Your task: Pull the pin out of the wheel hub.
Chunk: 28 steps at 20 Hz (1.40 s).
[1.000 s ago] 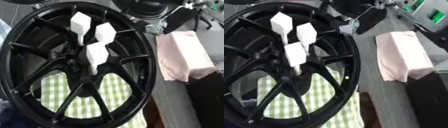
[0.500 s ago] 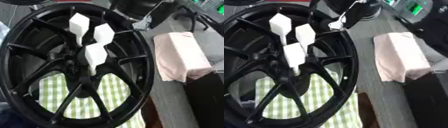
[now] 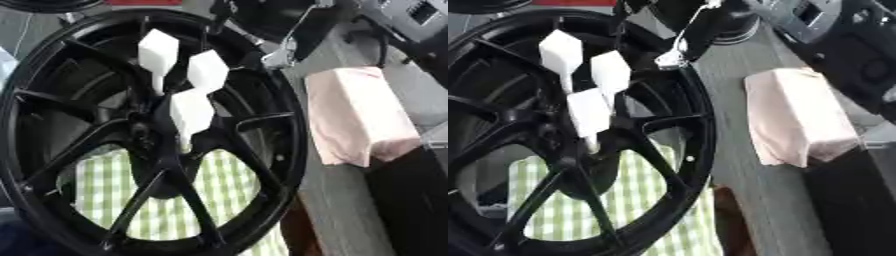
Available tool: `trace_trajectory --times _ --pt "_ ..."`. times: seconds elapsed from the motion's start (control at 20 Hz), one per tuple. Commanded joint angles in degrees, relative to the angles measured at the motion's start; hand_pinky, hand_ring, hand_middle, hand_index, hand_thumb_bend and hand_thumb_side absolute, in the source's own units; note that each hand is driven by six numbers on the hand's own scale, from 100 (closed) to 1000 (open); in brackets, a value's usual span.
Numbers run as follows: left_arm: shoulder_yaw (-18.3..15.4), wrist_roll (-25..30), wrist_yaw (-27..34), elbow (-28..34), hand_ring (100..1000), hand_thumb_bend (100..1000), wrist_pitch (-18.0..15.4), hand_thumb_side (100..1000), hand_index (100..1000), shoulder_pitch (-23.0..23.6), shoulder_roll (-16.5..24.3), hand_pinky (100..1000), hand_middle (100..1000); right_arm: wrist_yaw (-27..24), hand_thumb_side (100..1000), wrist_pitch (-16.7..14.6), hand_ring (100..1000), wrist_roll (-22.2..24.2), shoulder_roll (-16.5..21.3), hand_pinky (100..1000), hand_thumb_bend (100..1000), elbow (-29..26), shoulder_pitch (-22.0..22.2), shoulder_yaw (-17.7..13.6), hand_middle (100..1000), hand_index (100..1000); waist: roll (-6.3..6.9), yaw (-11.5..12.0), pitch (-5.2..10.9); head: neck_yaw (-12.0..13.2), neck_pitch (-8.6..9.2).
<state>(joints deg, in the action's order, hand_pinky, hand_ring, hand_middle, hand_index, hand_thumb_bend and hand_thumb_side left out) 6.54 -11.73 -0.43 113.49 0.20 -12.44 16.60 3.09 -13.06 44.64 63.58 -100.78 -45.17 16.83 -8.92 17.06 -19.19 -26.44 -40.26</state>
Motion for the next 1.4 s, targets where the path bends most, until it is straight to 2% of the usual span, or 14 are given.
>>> trace_trajectory --times 0.05,0.5,1.05,1.4 --pt "0.07 0.1 -0.25 1.1 749 174 0.21 774 829 -0.3 0.79 911 645 -0.63 497 0.06 1000 1.34 0.35 931 190 0.85 -1.75 0.13 813 882 0.32 0.02 1.2 -0.38 -0.66" --pt "0.01 -0.06 -0.41 1.1 749 171 0.29 777 829 -0.35 0.48 912 645 0.79 525 2.17 1000 2.2 -1.25 931 187 1.34 -2.75 1.69 813 886 0.11 0.26 0.9 -0.16 -1.19" --pt "0.11 0.07 -0.44 1.1 749 170 0.38 781 829 -0.7 0.13 913 646 1.17 547 2.97 1000 3.87 -2.43 933 185 1.99 -2.37 2.72 814 888 -0.26 0.91 0.39 -0.22 -1.32" --pt "0.16 0.14 -0.67 1.1 749 170 0.42 785 830 -0.88 -0.12 913 646 3.23 545 2.96 1000 3.75 -3.24 931 206 3.19 -2.04 3.09 822 890 -0.61 1.56 -0.18 -0.65 -1.03"
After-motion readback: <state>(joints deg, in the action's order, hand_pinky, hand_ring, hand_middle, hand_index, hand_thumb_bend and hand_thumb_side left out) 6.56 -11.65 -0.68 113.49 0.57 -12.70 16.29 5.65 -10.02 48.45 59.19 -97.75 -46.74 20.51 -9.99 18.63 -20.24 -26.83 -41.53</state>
